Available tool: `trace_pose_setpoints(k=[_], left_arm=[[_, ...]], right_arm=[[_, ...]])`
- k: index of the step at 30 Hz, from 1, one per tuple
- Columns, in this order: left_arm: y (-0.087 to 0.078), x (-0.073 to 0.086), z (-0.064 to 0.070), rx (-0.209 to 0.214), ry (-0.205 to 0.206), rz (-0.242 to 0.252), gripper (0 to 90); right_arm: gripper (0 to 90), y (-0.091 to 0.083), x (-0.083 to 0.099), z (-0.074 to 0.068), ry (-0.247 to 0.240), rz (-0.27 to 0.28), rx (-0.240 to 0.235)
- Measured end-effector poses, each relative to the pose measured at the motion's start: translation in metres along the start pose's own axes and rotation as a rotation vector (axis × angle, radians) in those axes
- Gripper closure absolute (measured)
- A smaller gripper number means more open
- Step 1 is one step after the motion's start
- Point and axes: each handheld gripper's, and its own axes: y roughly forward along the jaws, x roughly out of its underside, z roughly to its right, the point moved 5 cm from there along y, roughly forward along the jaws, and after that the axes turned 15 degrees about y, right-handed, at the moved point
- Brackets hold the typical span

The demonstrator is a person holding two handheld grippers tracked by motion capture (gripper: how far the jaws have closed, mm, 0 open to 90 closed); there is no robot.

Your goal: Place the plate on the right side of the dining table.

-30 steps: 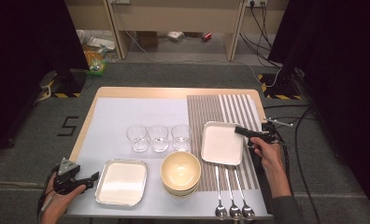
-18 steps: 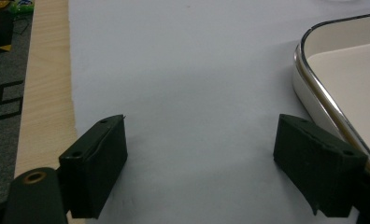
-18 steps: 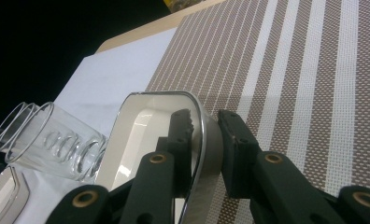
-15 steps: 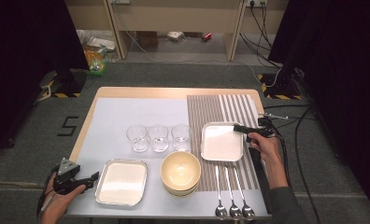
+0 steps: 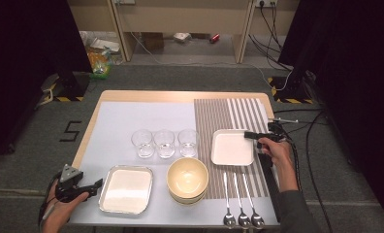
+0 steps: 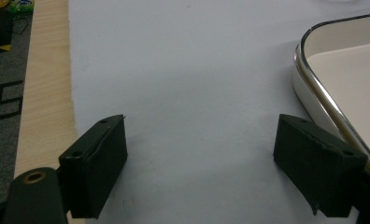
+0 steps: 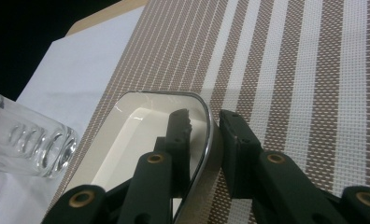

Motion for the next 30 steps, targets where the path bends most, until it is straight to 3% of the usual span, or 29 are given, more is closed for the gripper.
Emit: trace_pose_setpoints(k=[6, 8, 12, 17, 20, 22, 23, 24, 26, 30], left_arm=[[0.0, 0.0, 0.0, -0.001, 0.0, 0.001, 16.6], [0.0, 0.0, 0.0, 0.002, 0.0, 0.0, 16.7], [0.0, 0.0, 0.0, 0.0, 0.0, 0.0, 16.6], [0.0, 0.0, 0.0, 0.001, 0.001, -0.001, 16.6], [0.0, 0.0, 0.0, -0.001, 0.0, 0.001, 16.6], [0.0, 0.0, 0.0, -0.001, 0.0, 0.001, 16.6], [0.0, 0.0, 0.0, 0.0, 0.001, -0.001, 16.6], [0.0, 0.0, 0.0, 0.0, 0.001, 0.0, 16.6], [0.0, 0.0, 0.0, -0.001, 0.001, 0.0, 16.6], [0.0, 0.0, 0.0, -0.002, 0.002, 0.0, 16.6]], right_arm=[[77.6, 0.002, -0.002, 0.006, -0.028, -0.01, 0.058], [78.2, 0.003, -0.002, 0.008, -0.014, -0.009, 0.059], [78.7, 0.006, 0.001, 0.014, -0.043, -0.026, 0.107], [76.2, 0.003, 0.0, 0.013, -0.04, -0.019, 0.131], [69.6, -0.004, -0.003, 0.012, -0.085, -0.019, 0.192], [68.7, -0.008, -0.002, 0.009, -0.101, -0.022, 0.192], [67.8, -0.012, 0.001, 0.006, -0.134, -0.035, 0.202], [67.8, -0.012, 0.001, 0.006, -0.134, -0.035, 0.202], [67.8, -0.015, 0.005, 0.005, -0.192, -0.057, 0.259], [69.1, -0.011, 0.012, 0.003, -0.254, -0.091, 0.295]])
